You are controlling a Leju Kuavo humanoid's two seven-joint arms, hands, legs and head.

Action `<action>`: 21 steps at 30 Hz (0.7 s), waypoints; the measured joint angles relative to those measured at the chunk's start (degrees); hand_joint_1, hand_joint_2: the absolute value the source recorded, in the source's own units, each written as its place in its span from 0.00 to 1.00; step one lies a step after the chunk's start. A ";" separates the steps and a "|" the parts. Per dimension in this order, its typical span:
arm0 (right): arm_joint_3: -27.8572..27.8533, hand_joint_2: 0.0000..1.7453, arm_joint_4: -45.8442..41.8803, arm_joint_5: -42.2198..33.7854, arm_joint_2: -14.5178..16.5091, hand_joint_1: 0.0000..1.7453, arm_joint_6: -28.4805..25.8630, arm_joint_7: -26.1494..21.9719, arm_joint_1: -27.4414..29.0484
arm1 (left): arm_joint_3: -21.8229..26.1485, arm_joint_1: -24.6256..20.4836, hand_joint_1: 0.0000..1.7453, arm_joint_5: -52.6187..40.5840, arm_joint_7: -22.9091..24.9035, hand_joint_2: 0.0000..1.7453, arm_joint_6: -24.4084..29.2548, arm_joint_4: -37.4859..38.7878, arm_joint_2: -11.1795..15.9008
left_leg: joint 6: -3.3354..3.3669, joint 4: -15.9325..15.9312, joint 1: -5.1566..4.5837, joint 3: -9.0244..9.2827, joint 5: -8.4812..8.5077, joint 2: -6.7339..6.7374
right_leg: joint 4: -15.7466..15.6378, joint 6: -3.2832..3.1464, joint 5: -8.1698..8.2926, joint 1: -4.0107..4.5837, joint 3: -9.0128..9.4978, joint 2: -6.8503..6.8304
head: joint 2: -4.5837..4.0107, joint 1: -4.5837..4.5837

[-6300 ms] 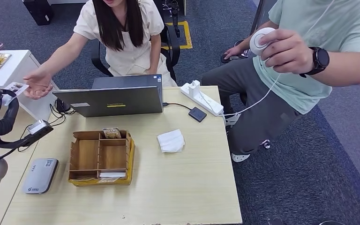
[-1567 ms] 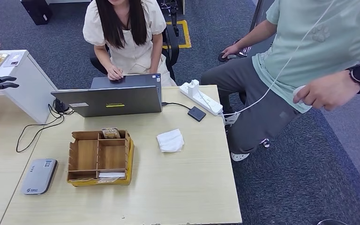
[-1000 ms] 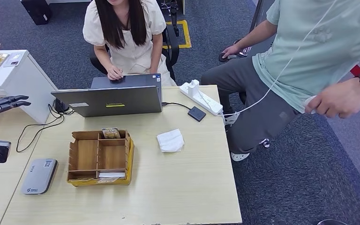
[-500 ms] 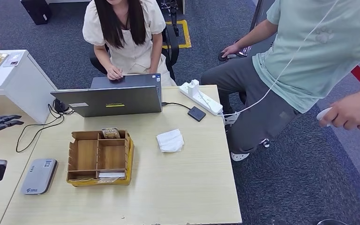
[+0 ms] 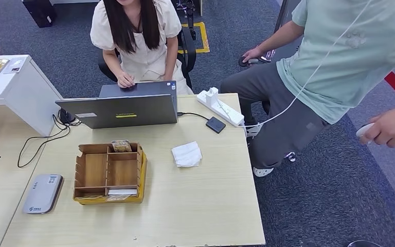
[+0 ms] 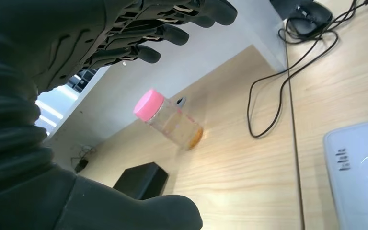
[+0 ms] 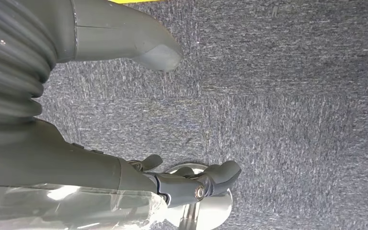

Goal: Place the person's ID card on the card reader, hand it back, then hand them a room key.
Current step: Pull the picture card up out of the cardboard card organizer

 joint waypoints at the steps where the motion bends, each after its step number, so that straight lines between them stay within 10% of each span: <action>1: -0.08 1.00 0.00 -0.01 0.00 0.00 0.00 0.00 0.00 | 0.16 0.66 0.00 0.30 0.28 1.00 0.36 -0.04 0.42 | 0.00 0.00 0.00 0.00 0.00 0.00 | 0.00 0.00 0.00 0.00 0.00 0.00 | 0.01 0.00; 21: -0.90 1.00 -0.35 0.20 -0.01 0.00 0.00 0.00 -0.07 | 0.20 6.90 0.00 6.25 1.13 1.00 5.48 -3.03 3.98 | 0.00 0.00 0.00 -0.01 0.00 -0.03 | 0.00 0.00 0.00 0.00 0.02 -0.04 | 0.00 -0.01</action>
